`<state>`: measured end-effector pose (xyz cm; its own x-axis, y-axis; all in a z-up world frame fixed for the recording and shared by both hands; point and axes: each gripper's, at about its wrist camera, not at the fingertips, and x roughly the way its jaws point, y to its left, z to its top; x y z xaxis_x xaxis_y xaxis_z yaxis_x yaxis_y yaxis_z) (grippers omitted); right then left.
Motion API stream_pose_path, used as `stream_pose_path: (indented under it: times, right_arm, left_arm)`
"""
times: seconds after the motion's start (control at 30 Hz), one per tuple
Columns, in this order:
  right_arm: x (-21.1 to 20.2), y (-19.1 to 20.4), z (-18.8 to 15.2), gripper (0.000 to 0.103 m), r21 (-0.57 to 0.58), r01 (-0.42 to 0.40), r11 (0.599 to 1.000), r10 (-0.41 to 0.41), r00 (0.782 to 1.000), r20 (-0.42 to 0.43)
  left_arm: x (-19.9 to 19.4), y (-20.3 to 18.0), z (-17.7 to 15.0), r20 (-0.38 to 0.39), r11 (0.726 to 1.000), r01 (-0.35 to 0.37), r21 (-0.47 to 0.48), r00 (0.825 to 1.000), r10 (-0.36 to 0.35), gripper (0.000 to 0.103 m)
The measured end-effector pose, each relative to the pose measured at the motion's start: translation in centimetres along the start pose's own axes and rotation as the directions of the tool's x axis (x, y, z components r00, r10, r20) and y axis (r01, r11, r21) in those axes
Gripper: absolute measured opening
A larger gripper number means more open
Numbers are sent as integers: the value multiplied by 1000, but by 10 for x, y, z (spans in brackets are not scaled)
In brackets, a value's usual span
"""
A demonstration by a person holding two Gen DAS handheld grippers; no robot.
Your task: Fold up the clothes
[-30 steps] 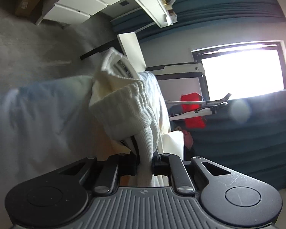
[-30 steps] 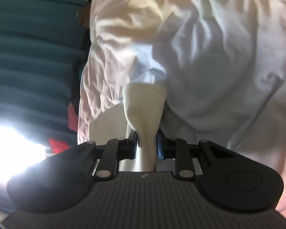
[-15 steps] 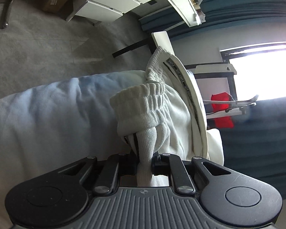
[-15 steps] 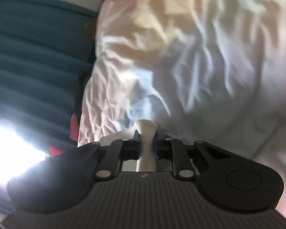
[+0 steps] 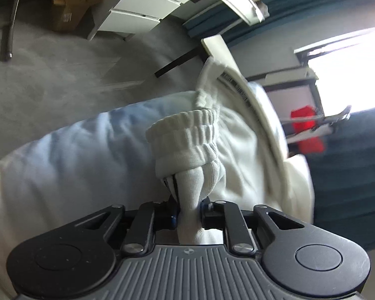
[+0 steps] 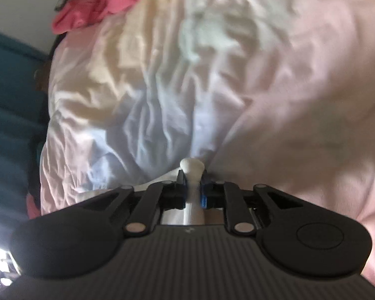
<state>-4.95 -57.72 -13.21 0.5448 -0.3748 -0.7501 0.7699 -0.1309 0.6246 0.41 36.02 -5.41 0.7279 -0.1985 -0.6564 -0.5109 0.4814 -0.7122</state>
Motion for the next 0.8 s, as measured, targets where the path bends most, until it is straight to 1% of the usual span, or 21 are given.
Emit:
stream_pose_path:
  times: [0.03, 0.07, 0.1, 0.13, 0.17, 0.2, 0.23, 0.27, 0.3, 0.33, 0.37, 0.43, 0.47, 0.5, 0.57, 0.6, 0.63, 0.7, 0.8]
  right_arm:
    - [-1, 1, 1, 19, -2, 1, 1000, -1, 1000, 1]
    - [-4, 7, 2, 26, -30, 10, 999, -10, 1000, 9]
    - [-10, 13, 1, 30, -67, 21, 997, -19, 999, 27]
    - [-18, 20, 0, 39, -106, 27, 994, -21, 998, 65]
    - [-27, 26, -1, 50, -146, 30, 989, -15, 994, 104]
    - [-34, 33, -3, 55, -188, 16, 982, 12, 989, 146]
    - [-42, 40, -5, 66, -231, 3, 973, 41, 982, 185]
    - [-49, 47, -6, 73, -274, -7, 962, 71, 972, 224]
    - [-56, 54, -8, 75, -317, -15, 948, 102, 960, 260]
    - [-62, 62, -10, 75, -363, -26, 931, 138, 948, 287]
    - [-62, 71, -16, 75, -424, -53, 904, 184, 944, 273]
    - [-49, 91, -29, 74, -543, -130, 830, 254, 954, 161]
    - [-41, 100, -35, 74, -589, -169, 791, 278, 955, 99]
    - [-30, 106, -38, 74, -608, -208, 767, 282, 959, 27]
    - [-6, 119, -44, 74, -637, -283, 717, 277, 954, -113]
    - [4, 122, -47, 74, -656, -298, 693, 262, 952, -156]
    - [13, 124, -48, 74, -675, -295, 676, 243, 954, -174]
    - [27, 126, -47, 74, -699, -275, 660, 210, 961, -180]
    - [35, 123, -39, 74, -686, -260, 680, 208, 965, -160]
  left_arm:
    - [0, 0, -2, -1, 999, -18, 26, 1000, 18, 27]
    - [0, -3, -5, 0, 997, -41, 61, 999, 41, 31]
    - [-1, -6, -7, -1, 993, -63, 97, 998, 64, 37]
    - [-2, -10, -9, -6, 987, -85, 140, 996, 87, 42]
    - [-6, -14, -12, -1, 978, -107, 180, 994, 109, 49]
    - [-10, -19, -14, 8, 967, -131, 221, 991, 132, 59]
    - [-15, -27, -18, 35, 951, -160, 263, 987, 156, 63]
    - [-21, -36, -24, 70, 931, -186, 315, 982, 173, 68]
    - [-27, -45, -30, 105, 908, -207, 364, 978, 181, 71]
    - [-30, -58, -39, 138, 885, -214, 413, 975, 171, 72]
    - [-33, -70, -48, 171, 859, -222, 460, 972, 160, 75]
    - [-38, -96, -67, 223, 803, -228, 550, 967, 122, 81]
    - [-35, -111, -81, 212, 782, -191, 593, 974, 77, 83]
    - [-30, -127, -96, 204, 759, -167, 629, 978, 46, 83]
    - [-14, -158, -129, 171, 713, -114, 692, 985, -9, 83]
    - [-4, -174, -146, 150, 688, -85, 720, 988, -34, 83]
    - [7, -190, -162, 127, 665, -57, 745, 990, -57, 83]
    - [36, -216, -195, 78, 638, -5, 770, 993, -86, 83]
    - [80, -240, -237, 45, 618, 29, 786, 993, -104, 83]
